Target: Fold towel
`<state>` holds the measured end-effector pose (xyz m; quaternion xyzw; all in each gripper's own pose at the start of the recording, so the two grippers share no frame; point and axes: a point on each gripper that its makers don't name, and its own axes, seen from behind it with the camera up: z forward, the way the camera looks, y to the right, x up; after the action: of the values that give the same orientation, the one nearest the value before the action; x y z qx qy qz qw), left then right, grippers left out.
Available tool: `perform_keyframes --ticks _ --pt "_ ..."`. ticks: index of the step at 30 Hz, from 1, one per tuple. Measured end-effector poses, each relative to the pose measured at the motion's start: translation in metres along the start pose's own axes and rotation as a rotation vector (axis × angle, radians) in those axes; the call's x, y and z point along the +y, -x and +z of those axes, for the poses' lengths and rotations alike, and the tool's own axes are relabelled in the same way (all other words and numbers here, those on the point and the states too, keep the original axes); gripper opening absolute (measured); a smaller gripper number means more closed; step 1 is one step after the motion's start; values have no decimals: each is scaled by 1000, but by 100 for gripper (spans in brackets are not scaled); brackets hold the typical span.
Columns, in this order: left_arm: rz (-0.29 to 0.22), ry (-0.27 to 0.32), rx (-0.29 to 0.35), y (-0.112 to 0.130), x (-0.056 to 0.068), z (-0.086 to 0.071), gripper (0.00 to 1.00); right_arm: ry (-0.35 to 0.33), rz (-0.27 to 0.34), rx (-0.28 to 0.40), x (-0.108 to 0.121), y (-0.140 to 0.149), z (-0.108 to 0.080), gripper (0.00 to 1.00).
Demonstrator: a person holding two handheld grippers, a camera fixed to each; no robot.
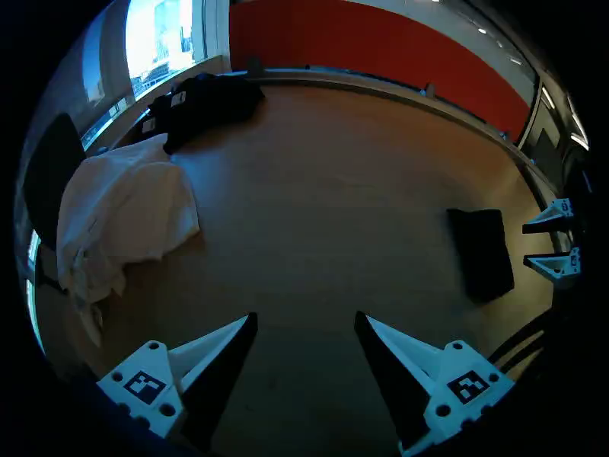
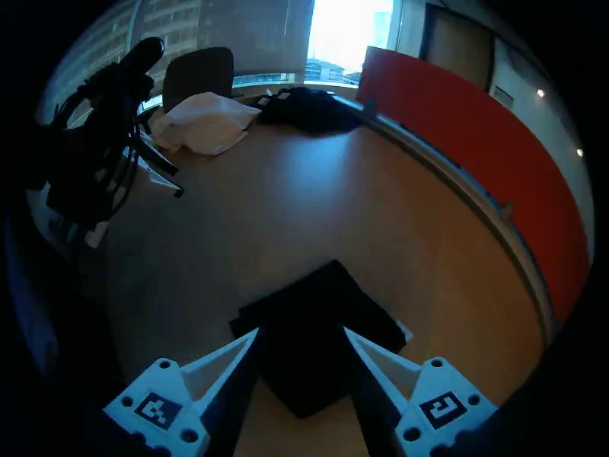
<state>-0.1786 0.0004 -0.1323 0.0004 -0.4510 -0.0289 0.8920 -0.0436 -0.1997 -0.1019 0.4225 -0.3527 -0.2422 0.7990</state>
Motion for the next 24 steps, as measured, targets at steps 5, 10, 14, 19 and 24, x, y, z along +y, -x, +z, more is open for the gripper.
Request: perform_keyframes --ticks 5,10,14,19,24 --pt "1 2 1 -1 2 0 94 4 23 4 4 2 -5 66" --pt "6 5 4 -2 4 1 94 18 28 -2 9 7 -8 66" --pt "8 5 5 -3 4 0 94 26 35 -15 11 15 -10 66" --pt "9 3 5 -3 3 -1 94 32 47 -37 12 30 -12 66" --pt "10 2 5 -3 3 -1 94 35 62 -66 12 49 -11 66"
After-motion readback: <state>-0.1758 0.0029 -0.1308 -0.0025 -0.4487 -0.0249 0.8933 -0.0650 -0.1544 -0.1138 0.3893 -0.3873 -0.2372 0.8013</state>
